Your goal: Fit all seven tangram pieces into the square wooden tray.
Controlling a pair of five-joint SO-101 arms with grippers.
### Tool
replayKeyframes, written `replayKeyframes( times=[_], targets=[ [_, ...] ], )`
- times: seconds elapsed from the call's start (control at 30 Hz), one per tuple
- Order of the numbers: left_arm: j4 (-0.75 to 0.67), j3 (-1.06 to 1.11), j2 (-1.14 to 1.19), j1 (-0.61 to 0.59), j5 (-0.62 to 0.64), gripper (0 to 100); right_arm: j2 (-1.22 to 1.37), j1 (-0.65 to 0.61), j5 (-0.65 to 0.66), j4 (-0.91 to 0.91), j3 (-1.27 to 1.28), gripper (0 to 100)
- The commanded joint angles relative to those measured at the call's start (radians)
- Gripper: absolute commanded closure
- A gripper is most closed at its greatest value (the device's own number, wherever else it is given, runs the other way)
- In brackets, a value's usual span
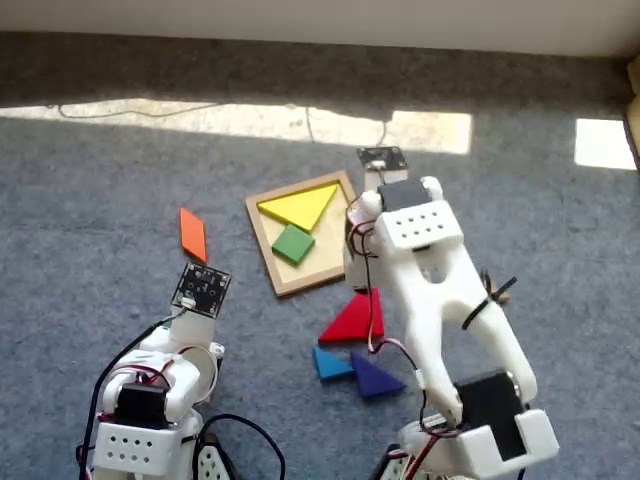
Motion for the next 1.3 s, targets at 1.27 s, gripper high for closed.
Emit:
replayKeyframes(
  times=[1.27],
  targets=[
    [-0.002,0.021,-0.021,0.013,0.009,99,0.272,-0.186,-0.146,-0.16,0.028,63.0]
  ],
)
